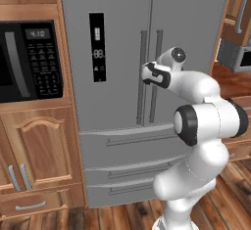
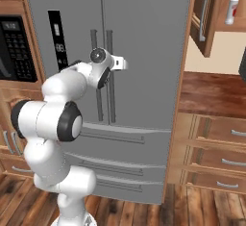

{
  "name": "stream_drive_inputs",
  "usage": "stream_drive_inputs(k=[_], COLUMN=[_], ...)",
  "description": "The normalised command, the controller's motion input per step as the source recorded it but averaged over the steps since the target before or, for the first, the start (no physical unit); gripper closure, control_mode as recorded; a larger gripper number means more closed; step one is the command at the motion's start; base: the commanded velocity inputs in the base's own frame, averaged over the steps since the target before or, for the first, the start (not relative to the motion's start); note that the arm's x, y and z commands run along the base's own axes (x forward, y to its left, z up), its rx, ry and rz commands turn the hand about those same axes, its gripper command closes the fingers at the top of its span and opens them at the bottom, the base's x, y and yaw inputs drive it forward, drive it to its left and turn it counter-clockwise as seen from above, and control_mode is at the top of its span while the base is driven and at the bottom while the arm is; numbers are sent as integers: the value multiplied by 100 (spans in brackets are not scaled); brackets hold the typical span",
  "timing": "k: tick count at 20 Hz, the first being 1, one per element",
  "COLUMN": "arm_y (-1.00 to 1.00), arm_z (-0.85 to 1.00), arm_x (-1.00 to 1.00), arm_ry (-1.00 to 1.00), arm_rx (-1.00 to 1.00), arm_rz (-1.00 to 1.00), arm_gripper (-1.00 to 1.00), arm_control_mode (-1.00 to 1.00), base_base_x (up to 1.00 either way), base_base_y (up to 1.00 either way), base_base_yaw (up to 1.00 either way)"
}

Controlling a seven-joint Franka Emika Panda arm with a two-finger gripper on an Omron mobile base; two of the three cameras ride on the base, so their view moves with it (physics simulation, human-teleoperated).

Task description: There is a bowl on the dining counter. Grab a lemon wedge from the fridge and place it in the bowl. Then get the liquor bottle and glass cup from the cabinet and place them next to the bowl.

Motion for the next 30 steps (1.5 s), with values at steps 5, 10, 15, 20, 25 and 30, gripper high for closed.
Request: stream_drive_inputs(k=[5, 10, 15, 20, 25, 30], arm_y=[0, 0, -23, -52, -76, -97], arm_z=[-3, -5, 0, 0, 5, 16], arm_x=[42, 25, -2, -28, -62, -92], arm_ry=[0, 0, -3, -9, -15, -18], arm_rx=[0, 0, 0, 0, 0, 3], arm_rz=[-1, -3, -8, -11, -11, -4], arm_gripper=[100, 100, 100, 100, 100, 100], arm_control_mode=[-100, -100, -100, -100, -100, -100], base_base_x=[0, 0, 0, 0, 0, 0], base_base_y=[0, 0, 0, 0, 0, 0], base_base_yaw=[0, 0, 0, 0, 0, 0])
